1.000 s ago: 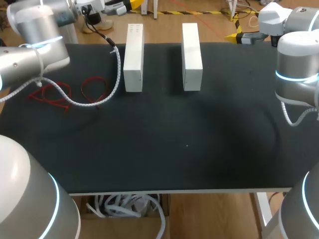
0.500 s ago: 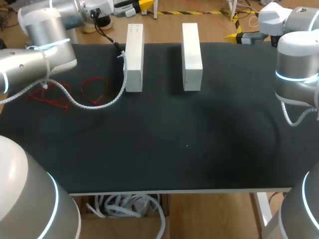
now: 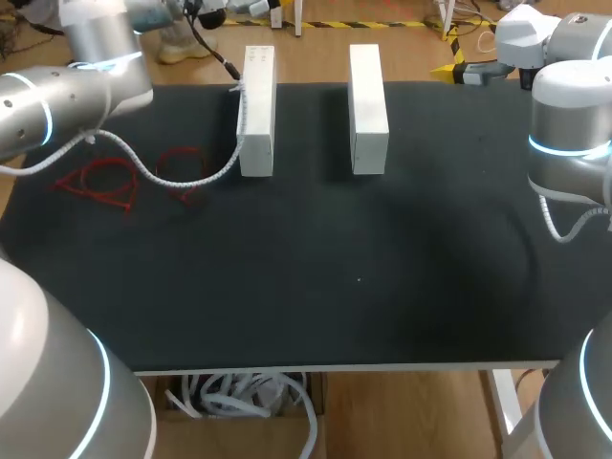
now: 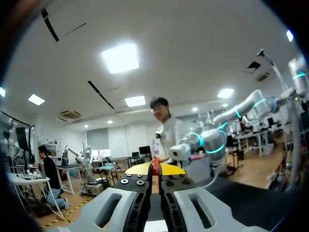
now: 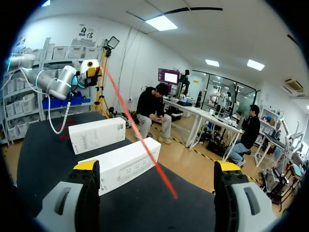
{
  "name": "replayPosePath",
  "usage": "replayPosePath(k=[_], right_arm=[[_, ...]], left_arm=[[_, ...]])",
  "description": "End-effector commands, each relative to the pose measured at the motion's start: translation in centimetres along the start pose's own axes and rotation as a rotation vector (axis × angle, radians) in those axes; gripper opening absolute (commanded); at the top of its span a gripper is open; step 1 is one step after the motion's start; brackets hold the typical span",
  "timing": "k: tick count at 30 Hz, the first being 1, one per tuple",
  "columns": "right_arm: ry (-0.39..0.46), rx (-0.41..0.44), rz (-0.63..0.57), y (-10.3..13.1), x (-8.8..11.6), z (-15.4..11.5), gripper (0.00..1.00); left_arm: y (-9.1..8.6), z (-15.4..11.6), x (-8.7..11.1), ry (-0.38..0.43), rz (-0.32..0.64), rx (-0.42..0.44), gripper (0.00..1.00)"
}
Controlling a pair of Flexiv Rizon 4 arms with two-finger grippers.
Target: Grab the tape and strap the tape.
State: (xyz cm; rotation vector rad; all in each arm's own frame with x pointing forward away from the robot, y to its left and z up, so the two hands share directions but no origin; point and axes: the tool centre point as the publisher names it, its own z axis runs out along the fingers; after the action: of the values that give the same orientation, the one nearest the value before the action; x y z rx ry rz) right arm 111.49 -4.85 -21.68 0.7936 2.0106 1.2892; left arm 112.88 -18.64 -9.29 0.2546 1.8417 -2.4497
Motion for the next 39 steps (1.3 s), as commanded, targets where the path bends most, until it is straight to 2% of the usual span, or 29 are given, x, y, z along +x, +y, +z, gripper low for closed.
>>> replayPosePath(k=[1,9,17,20,22,31,39], right_arm=[[0.000,0.000,0.000,0.0,0.0,0.0,1.00],[0.000,0.000,0.000,0.0,0.0,0.0,1.00],[0.000,0.000,0.000,0.0,0.0,0.0,1.00],[0.000,0.000,0.000,0.0,0.0,0.0,1.00],[0.000,0.000,0.000,0.0,0.0,0.0,1.00],[0.000,0.000,0.000,0.0,0.0,0.0,1.00],[0.000,0.000,0.000,0.0,0.0,0.0,1.00]], left_arm=[[0.5,0.0,-0.5,0.144,-0.002,0.020,0.00],[0.1,0.8,0.0,0.110,0.016,0.084,0.00],[0.1,1.3,0.8,0.057,-0.004,0.072,0.00],[0.6,1.1,0.9,0.003,-0.049,0.054,0.00],[0.6,1.0,1.0,-0.013,-0.052,0.072,0.00],[0.5,1.3,1.4,-0.006,-0.050,0.100,0.00],[0.5,1.3,1.3,-0.031,-0.050,0.129,0.00]])
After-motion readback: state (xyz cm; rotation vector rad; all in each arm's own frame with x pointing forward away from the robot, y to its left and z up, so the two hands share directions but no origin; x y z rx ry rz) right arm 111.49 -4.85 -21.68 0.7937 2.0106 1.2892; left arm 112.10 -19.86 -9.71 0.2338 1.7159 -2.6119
